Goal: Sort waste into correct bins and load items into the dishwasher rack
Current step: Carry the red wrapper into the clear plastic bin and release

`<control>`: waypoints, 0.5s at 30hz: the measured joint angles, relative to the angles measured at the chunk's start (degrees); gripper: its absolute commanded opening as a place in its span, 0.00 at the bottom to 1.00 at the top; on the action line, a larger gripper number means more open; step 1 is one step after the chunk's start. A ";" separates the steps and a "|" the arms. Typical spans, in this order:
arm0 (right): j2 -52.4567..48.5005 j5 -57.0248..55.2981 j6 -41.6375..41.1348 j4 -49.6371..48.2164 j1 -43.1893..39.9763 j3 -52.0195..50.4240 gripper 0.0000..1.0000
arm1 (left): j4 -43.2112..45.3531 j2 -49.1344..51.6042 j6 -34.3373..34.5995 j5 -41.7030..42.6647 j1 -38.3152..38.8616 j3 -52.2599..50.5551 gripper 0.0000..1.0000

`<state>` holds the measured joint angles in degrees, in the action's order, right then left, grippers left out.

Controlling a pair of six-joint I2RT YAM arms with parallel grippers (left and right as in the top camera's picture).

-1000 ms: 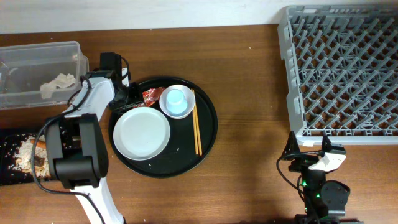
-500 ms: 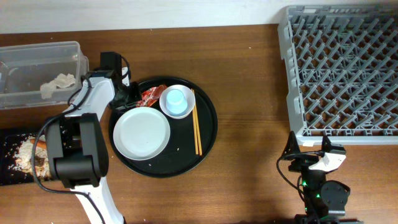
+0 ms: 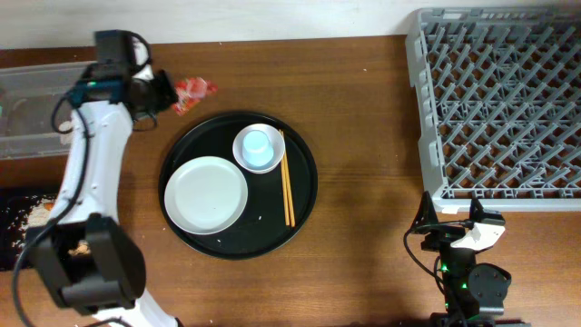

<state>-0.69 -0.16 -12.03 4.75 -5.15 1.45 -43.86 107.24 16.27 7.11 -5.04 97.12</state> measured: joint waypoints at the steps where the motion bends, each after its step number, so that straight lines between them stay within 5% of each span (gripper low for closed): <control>1: 0.00 0.00 -0.02 0.00 0.00 0.00 0.98 | 1.38 -1.18 1.51 0.00 -1.51 0.04 0.01; 14: 0.00 0.00 -0.02 -0.02 0.00 0.00 0.98 | 5.88 -2.71 9.51 -10.84 -22.16 0.17 0.01; 15: 0.00 0.02 0.00 -0.02 0.00 0.00 0.99 | 6.05 -2.49 9.55 -11.10 -22.56 0.17 0.11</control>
<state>-0.69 -0.14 -12.03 4.73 -5.15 1.45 -37.80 104.75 25.82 -3.99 -27.59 97.30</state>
